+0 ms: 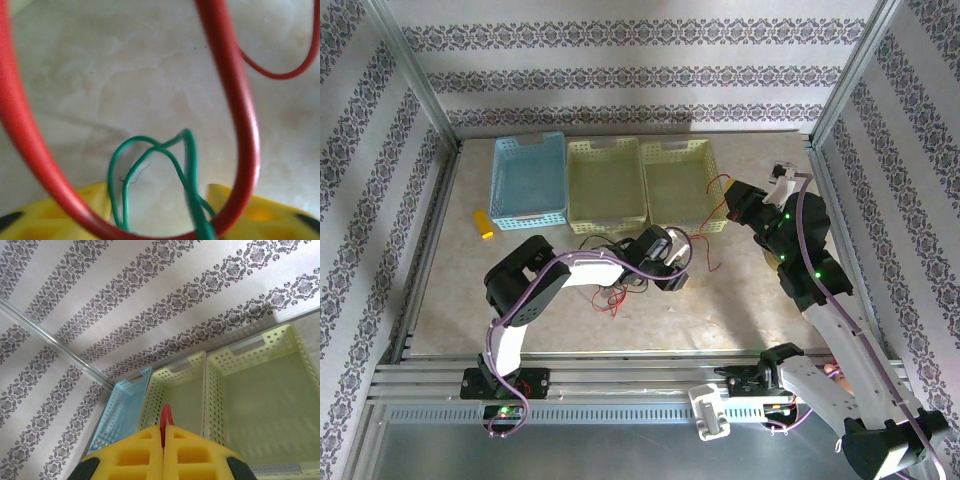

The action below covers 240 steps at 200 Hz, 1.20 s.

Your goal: Untangle the cables

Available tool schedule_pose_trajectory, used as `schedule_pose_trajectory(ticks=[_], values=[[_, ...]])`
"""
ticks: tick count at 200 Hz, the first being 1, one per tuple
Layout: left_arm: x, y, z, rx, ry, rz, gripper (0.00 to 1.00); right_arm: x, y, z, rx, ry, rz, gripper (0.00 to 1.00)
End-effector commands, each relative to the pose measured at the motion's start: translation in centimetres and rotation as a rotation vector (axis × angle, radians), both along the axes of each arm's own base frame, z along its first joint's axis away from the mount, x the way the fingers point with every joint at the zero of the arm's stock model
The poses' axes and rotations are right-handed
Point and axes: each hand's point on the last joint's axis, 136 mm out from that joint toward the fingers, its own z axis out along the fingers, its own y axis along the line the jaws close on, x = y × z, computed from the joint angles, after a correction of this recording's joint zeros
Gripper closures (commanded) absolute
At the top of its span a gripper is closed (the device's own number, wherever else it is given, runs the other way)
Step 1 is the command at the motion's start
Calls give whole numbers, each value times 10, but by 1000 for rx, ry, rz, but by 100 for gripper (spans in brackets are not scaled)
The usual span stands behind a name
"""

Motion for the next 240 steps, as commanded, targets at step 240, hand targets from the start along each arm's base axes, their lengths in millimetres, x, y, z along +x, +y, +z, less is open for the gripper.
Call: schedule_pose_trajectory(ticks=[240], values=[[-14, 205, 93, -237, -250, 599, 100, -35, -183, 32, -178, -35, -850, 100]])
